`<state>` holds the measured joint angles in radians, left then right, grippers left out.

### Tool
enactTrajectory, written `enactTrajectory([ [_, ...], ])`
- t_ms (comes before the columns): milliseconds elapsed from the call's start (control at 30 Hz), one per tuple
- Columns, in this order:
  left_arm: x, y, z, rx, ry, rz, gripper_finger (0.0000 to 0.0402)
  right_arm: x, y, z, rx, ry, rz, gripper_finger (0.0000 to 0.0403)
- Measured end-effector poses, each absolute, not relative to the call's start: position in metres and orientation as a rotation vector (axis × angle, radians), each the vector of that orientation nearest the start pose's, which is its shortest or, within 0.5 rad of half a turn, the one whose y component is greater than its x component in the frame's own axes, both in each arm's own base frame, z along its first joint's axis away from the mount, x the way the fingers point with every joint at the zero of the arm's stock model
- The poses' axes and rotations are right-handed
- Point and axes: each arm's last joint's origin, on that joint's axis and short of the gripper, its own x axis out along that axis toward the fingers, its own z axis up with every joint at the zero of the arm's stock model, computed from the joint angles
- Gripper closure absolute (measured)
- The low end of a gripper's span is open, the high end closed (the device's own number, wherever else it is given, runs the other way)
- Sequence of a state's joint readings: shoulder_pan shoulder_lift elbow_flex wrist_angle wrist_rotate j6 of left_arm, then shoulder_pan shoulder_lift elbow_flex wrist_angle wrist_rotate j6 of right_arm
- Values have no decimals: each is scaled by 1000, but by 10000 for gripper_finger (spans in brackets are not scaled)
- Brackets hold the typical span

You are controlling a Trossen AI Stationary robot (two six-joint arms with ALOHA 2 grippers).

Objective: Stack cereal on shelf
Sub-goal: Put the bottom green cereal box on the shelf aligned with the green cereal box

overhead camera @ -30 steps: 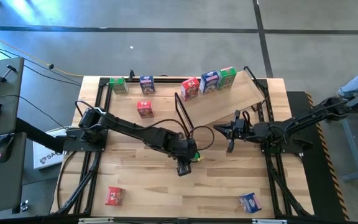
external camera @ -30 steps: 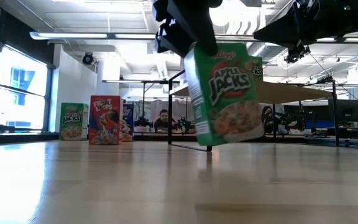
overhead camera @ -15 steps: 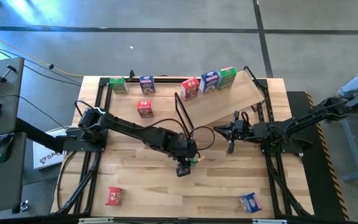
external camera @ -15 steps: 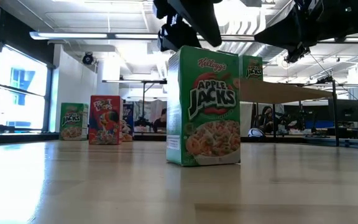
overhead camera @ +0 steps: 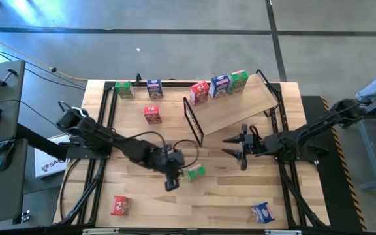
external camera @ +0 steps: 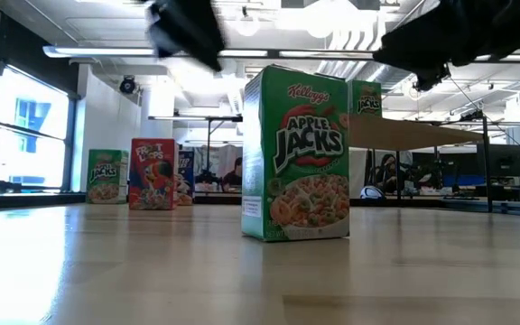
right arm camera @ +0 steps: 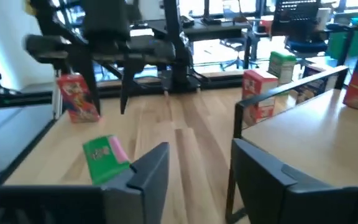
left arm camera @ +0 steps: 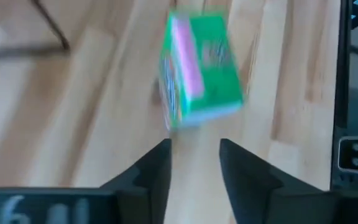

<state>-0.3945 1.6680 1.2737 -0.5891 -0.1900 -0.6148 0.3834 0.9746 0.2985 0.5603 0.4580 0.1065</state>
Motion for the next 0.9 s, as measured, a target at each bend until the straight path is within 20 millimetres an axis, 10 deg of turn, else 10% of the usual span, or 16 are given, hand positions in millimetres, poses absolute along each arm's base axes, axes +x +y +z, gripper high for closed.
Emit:
enactTrajectory([
  [333,317,-118,185,-496,762,-23,353,210,81,213,18,145,28,230],
  [900,339,-96,178,-470,622,-58,381,257,111,232,24,485,92,116],
])
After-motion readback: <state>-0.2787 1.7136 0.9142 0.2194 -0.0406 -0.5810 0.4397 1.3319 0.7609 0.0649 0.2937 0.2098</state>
